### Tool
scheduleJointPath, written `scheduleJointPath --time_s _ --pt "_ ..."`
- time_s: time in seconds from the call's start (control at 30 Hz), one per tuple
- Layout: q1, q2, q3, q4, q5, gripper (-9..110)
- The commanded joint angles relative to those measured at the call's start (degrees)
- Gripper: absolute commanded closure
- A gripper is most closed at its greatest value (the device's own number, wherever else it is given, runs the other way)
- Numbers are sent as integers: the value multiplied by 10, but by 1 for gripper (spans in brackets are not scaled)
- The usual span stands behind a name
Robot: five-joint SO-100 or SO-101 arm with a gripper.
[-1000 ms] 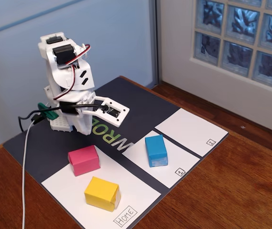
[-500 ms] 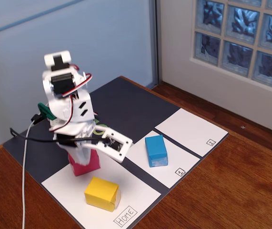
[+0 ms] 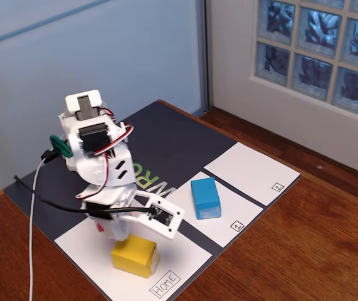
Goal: Move box yellow to zone 2
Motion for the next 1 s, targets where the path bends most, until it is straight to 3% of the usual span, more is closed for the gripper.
scheduleJointPath --time_s 0.0,0.17,0.33,0.43,0.97 --pt "-21 7 -25 45 9 101" --pt "-35 8 -28 71 11 92" --pt "-40 4 -28 89 11 65" --pt "-41 2 -28 96 12 55" --pt "-62 39 19 103 62 57"
